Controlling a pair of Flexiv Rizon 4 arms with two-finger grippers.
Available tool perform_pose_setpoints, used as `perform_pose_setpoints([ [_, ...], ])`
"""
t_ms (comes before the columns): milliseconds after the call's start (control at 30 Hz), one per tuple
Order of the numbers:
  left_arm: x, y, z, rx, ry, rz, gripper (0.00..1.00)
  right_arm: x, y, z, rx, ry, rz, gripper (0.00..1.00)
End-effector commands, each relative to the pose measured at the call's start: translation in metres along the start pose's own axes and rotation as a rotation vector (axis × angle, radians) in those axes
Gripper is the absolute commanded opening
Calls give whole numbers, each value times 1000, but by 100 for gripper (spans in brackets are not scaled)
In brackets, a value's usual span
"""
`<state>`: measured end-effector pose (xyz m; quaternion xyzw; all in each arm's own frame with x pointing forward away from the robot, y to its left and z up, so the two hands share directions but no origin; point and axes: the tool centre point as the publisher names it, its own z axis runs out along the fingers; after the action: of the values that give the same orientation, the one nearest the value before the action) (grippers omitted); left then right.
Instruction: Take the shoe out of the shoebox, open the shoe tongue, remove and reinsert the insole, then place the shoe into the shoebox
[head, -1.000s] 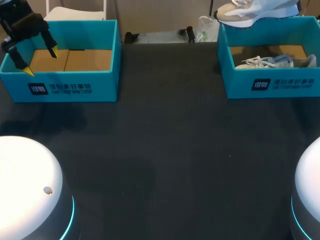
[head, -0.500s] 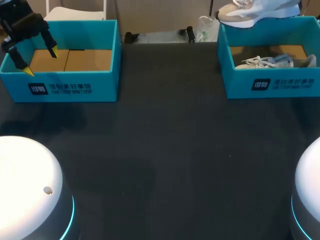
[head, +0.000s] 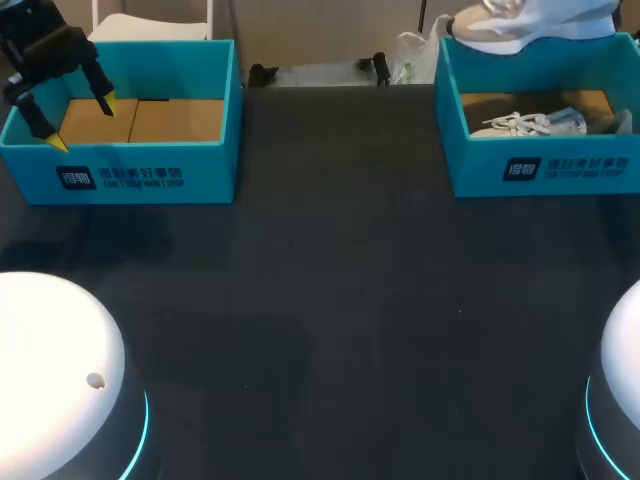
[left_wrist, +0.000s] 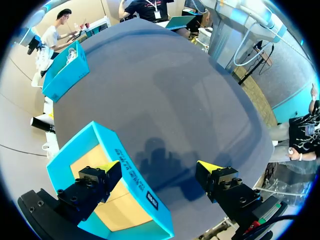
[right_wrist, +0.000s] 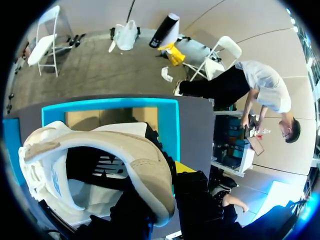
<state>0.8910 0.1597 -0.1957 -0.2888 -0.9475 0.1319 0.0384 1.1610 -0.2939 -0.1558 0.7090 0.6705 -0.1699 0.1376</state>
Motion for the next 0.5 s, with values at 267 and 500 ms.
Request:
perform_pose_setpoints([
  [267,0,1,0,-2,2,0,100,-2,-1,3,-34,-2,5,0],
  [500,0,1,0,-2,2,0,100,-6,-9,23,-46,9,29,0],
])
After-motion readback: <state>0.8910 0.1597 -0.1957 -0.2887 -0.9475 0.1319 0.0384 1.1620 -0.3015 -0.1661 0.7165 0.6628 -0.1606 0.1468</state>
